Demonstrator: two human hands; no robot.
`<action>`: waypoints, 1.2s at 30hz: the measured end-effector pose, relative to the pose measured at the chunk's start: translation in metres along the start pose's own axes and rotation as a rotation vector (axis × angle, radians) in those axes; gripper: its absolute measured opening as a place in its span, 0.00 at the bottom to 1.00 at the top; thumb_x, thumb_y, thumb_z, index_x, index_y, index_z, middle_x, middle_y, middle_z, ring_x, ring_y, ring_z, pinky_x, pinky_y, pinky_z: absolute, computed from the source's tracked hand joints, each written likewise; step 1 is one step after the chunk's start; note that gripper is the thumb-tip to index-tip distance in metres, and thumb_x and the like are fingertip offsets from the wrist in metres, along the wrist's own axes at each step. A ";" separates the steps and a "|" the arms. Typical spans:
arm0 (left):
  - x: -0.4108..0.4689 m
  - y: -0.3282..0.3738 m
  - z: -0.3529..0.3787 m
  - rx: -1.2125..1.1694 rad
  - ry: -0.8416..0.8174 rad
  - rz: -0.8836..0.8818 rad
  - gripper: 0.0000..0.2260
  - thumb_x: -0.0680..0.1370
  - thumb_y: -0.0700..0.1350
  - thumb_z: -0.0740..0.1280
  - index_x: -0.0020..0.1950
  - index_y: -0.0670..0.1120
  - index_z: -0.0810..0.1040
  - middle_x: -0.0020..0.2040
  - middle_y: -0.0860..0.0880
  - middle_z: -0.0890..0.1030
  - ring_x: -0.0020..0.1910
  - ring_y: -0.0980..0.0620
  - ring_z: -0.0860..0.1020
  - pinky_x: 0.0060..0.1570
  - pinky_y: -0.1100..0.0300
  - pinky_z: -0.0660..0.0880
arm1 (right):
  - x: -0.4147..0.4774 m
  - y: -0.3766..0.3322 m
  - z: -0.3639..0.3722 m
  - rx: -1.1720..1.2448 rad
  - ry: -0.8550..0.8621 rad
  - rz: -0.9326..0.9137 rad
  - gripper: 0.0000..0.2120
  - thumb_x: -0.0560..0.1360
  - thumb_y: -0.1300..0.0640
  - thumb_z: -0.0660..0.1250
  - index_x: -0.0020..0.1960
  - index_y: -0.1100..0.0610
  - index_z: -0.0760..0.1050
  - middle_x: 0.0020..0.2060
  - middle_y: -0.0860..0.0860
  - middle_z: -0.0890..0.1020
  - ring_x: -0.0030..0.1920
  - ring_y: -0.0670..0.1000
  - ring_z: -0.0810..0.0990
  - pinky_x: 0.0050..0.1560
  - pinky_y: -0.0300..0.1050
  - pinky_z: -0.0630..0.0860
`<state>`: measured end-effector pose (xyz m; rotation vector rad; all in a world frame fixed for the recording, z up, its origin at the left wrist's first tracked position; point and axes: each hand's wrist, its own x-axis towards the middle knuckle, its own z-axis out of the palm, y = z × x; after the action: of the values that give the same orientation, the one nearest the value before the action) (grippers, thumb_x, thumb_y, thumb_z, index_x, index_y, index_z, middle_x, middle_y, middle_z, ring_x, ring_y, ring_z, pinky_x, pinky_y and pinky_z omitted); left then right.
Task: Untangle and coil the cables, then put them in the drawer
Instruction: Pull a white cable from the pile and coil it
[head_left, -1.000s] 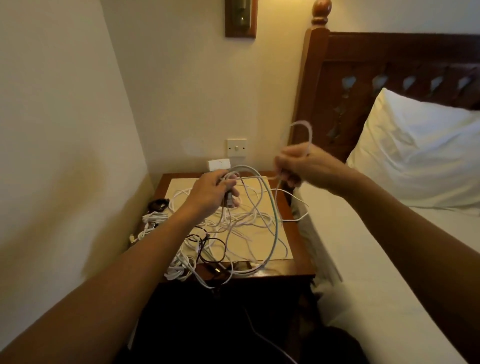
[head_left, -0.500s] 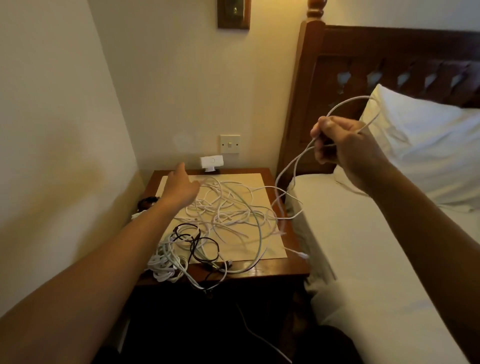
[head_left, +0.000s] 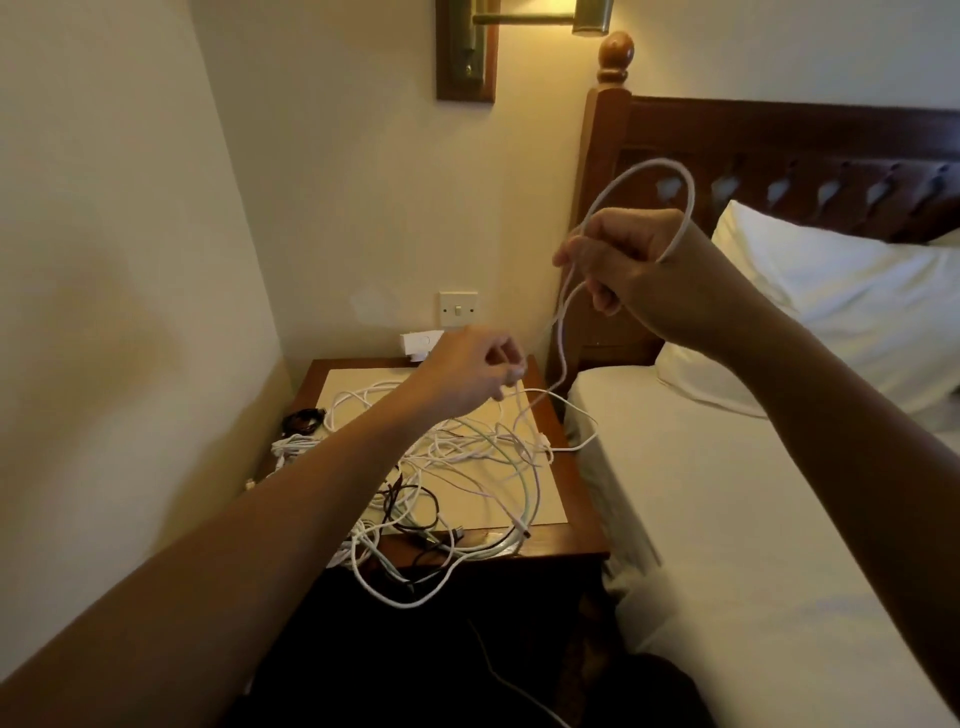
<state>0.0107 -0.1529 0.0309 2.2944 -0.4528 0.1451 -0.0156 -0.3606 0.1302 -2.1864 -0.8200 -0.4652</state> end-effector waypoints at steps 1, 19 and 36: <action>-0.004 -0.008 -0.002 0.005 -0.009 -0.031 0.02 0.82 0.45 0.69 0.50 0.51 0.80 0.44 0.51 0.84 0.41 0.55 0.84 0.44 0.58 0.77 | -0.002 0.003 -0.001 -0.041 0.002 0.003 0.08 0.85 0.54 0.63 0.51 0.51 0.81 0.35 0.40 0.81 0.36 0.44 0.82 0.38 0.36 0.79; -0.064 -0.091 -0.078 -0.332 0.713 -0.297 0.04 0.81 0.49 0.69 0.48 0.52 0.82 0.36 0.51 0.76 0.33 0.53 0.69 0.34 0.59 0.67 | -0.117 0.181 0.041 -0.618 -0.427 0.680 0.06 0.83 0.56 0.64 0.56 0.55 0.79 0.52 0.54 0.83 0.49 0.53 0.78 0.45 0.44 0.72; -0.057 -0.041 0.127 0.397 -0.282 -0.143 0.21 0.74 0.61 0.66 0.64 0.55 0.74 0.53 0.50 0.82 0.58 0.45 0.75 0.62 0.45 0.66 | -0.081 0.138 0.055 0.240 0.144 0.751 0.05 0.82 0.58 0.68 0.54 0.59 0.78 0.45 0.57 0.85 0.43 0.54 0.88 0.46 0.50 0.86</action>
<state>-0.0316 -0.2026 -0.0988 2.7437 -0.4288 -0.1790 0.0228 -0.4242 -0.0216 -2.0194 0.0528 -0.1284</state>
